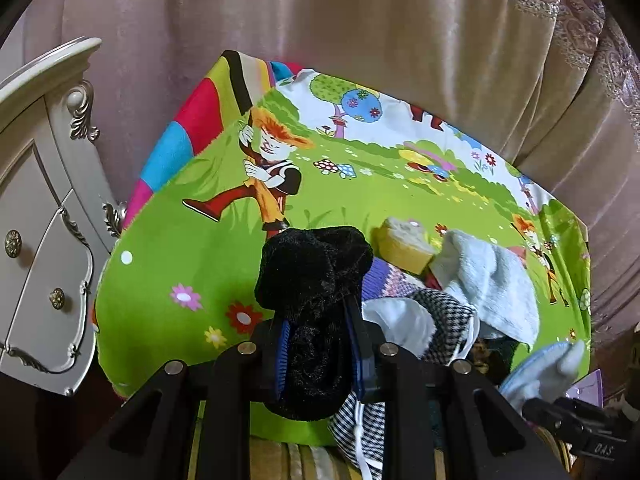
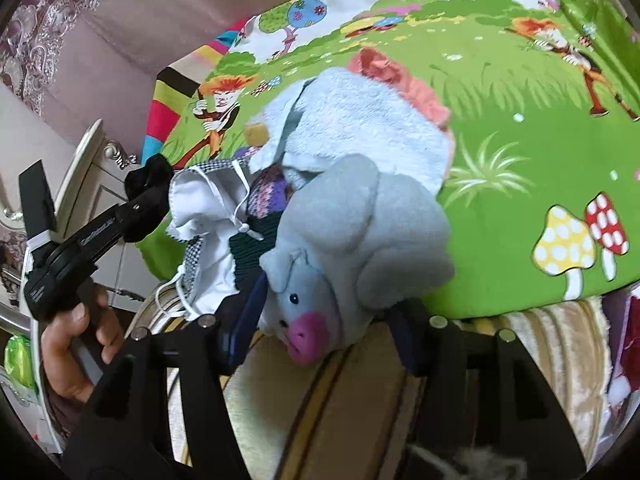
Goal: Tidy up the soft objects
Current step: 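Grasp the grey plush pig with the right tool while the left tool grasps the black velvet sock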
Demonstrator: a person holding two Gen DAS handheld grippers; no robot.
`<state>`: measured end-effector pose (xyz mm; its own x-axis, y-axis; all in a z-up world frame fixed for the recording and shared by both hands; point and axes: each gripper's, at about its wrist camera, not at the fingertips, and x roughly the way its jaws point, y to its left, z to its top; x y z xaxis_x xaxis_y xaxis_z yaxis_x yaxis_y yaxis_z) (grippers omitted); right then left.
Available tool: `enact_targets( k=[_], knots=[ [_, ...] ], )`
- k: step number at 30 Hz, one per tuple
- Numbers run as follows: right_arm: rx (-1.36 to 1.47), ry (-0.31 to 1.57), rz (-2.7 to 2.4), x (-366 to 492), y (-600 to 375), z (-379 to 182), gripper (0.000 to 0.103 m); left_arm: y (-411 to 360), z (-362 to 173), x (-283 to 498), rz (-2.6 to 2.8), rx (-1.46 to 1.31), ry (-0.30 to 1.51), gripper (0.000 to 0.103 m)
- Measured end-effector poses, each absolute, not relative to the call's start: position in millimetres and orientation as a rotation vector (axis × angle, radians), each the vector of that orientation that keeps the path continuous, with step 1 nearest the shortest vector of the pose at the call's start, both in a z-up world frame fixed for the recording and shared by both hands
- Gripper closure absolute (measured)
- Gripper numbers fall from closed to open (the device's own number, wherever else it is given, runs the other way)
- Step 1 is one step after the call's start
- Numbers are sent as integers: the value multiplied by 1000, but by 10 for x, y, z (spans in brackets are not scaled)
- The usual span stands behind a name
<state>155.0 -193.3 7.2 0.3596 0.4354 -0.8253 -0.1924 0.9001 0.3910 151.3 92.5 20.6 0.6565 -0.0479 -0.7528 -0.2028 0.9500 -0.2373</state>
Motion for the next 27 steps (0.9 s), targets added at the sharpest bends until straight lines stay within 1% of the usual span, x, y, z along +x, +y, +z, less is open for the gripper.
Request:
enact_targets(
  k=[7, 9, 11, 13, 14, 15, 23, 25, 27],
  knots=[
    [232, 1097, 402, 1598, -2025, 113, 35, 861, 248, 1390, 86, -322, 840, 78],
    [218, 1109, 412, 1624, -2014, 74, 35, 845, 257, 1370, 85, -324, 839, 78],
    [238, 1162, 404, 1683, -2019, -25, 35, 817, 279, 1340, 79, -319, 834, 78],
    [249, 1177, 383, 1682, -2058, -54, 30, 802, 304, 1304, 77, -317, 828, 78],
    [251, 1177, 370, 1676, -2073, -52, 24, 786, 313, 1276, 74, -317, 825, 78],
    [246, 1175, 365, 1672, -2072, -51, 22, 774, 315, 1261, 70, -319, 826, 78],
    [125, 1223, 425, 1710, -1779, -169, 20, 592, 329, 1177, 35, -314, 830, 78],
    [89, 1219, 431, 1686, -1739, -170, 42, 550, 349, 1141, 32, -309, 823, 78],
    [75, 1219, 436, 1664, -1722, -176, 48, 518, 366, 1118, 29, -305, 818, 78]
  ],
)
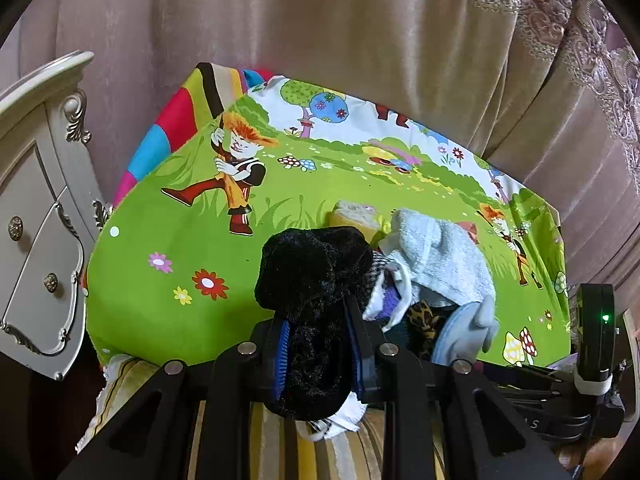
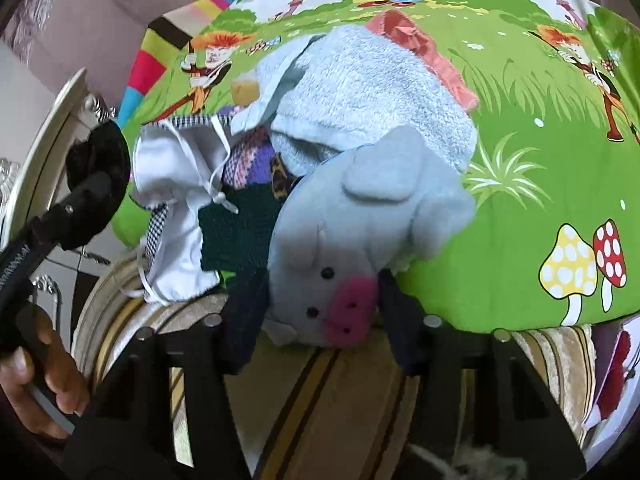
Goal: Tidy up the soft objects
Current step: 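Grasp the grey plush pig with the right tool while the left tool grasps the black velvet sock, then carry the pig and black sock into the white box and open both tools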
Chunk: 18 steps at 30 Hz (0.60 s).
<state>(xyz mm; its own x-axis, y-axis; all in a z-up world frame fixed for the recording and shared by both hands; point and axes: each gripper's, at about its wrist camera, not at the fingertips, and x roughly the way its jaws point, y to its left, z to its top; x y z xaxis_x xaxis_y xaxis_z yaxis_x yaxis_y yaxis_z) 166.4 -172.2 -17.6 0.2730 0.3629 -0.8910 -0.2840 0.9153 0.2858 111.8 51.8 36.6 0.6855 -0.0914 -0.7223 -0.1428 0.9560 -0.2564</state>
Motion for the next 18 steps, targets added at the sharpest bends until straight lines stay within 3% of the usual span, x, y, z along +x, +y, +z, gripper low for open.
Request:
enact_targets(
  k=[9, 18],
  knots=[
    [94, 1117, 447, 1461, -1922, 61, 58, 332, 486, 940, 17, -281, 792, 78],
    [104, 1020, 425, 1216, -2215, 315, 58, -4, 594, 829, -43, -240, 788, 78]
  ],
)
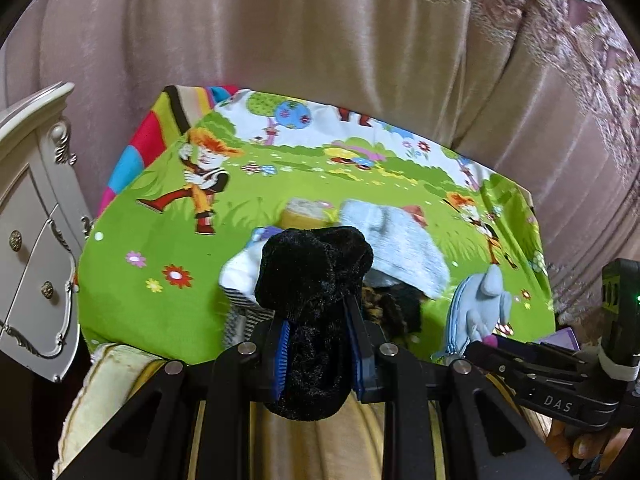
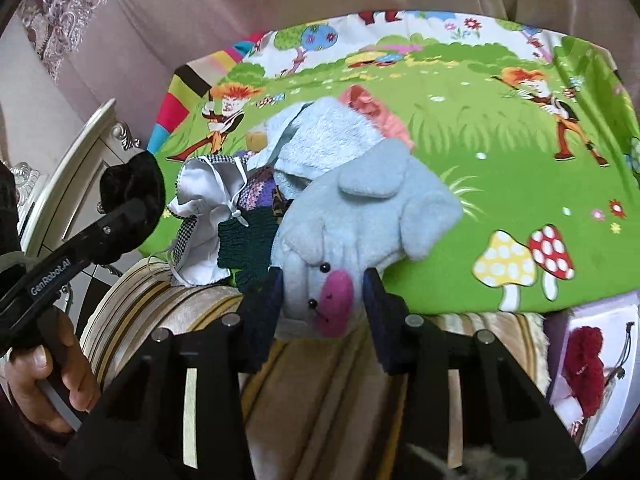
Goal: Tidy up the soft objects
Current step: 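Carry the pig and black sock into the white box and open both tools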
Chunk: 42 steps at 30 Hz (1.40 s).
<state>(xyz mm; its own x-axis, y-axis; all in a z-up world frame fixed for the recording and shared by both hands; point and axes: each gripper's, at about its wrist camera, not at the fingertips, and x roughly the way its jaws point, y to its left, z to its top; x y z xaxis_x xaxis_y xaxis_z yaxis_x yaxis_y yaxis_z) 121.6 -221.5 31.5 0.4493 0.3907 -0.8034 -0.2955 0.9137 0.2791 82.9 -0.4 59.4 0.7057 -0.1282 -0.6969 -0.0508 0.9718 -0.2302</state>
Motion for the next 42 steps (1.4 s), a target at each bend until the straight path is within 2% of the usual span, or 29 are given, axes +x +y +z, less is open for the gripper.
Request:
enact_targets(
  k=[11, 23, 38, 40, 42],
  knots=[
    [136, 934, 335, 834, -2855, 578, 58, -774, 662, 773, -203, -172, 814, 78],
    [194, 848, 83, 559, -4074, 762, 58, -1856, 744, 749, -423, -67, 851, 78],
    [219, 842, -130, 482, -5010, 613, 57, -3156, 553, 809, -634, 73, 944, 77],
    [220, 842, -140, 476, -5075, 589, 56, -3279, 515, 821, -665, 79, 949, 76],
    [225, 842, -146, 486, -5123, 563, 55, -3374, 481, 843, -684, 85, 950, 64]
  ],
)
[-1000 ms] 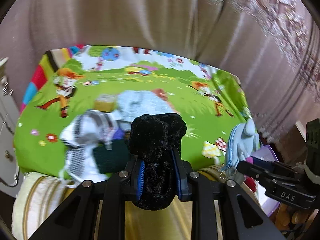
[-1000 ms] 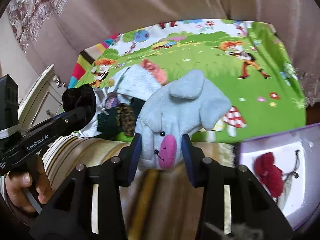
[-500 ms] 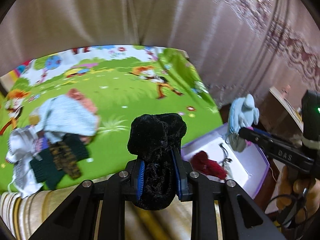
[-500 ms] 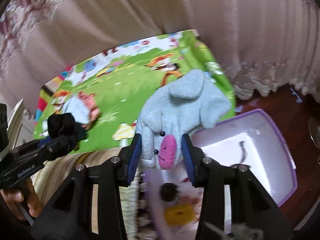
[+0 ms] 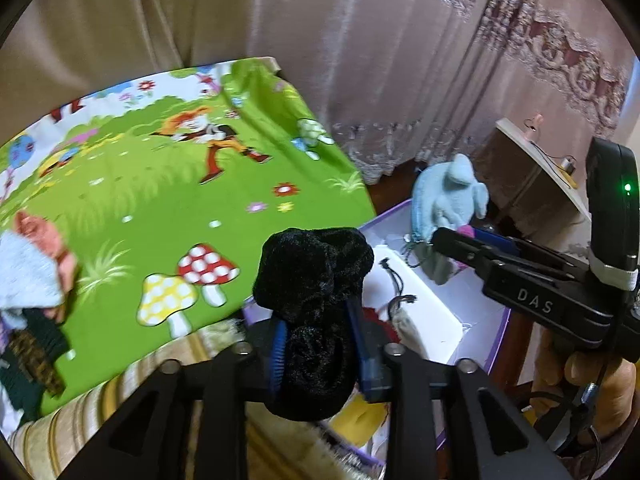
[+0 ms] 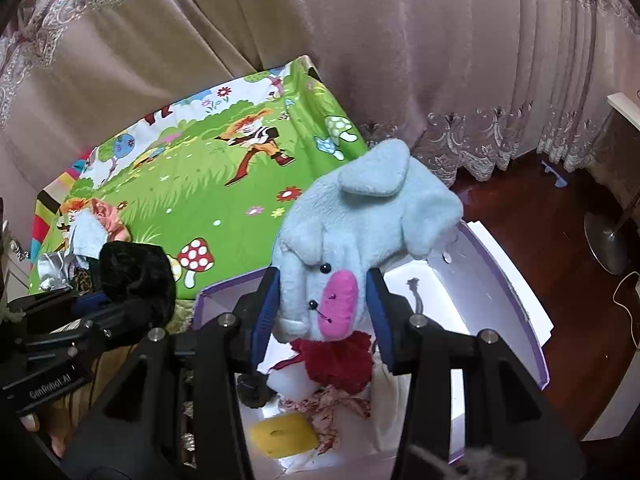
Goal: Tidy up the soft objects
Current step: 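Carry the pig and black sock into the white box and open both tools, then move both tools back to the pile on the cushion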
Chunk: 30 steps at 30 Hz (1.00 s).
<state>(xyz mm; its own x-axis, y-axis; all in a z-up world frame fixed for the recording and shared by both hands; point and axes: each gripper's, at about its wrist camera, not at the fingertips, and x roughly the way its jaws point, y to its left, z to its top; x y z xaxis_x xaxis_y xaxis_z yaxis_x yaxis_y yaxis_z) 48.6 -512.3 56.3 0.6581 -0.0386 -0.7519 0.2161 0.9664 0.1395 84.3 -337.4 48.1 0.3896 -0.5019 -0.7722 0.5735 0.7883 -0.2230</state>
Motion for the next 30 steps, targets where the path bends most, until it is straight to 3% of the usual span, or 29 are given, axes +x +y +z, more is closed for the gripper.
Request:
enact_targets(
  k=[3, 4, 13, 19, 30],
  knots=[
    [227, 842, -145, 518, -5163, 532, 55, -3434, 416, 891, -682, 85, 969, 43],
    [227, 842, -145, 521, -5167, 525, 55, -3433, 405, 901, -679, 79, 975, 42],
    [237, 863, -135, 587, -5201, 398, 53, -3134, 433, 1019, -595, 0, 992, 41],
    [230, 888, -153, 622, -5219, 346, 29, -2911, 512, 1034, -567, -46, 973, 41],
    [228, 872, -89, 612, -4969, 489, 29, -2488, 556, 995, -516, -89, 952, 41]
  ],
)
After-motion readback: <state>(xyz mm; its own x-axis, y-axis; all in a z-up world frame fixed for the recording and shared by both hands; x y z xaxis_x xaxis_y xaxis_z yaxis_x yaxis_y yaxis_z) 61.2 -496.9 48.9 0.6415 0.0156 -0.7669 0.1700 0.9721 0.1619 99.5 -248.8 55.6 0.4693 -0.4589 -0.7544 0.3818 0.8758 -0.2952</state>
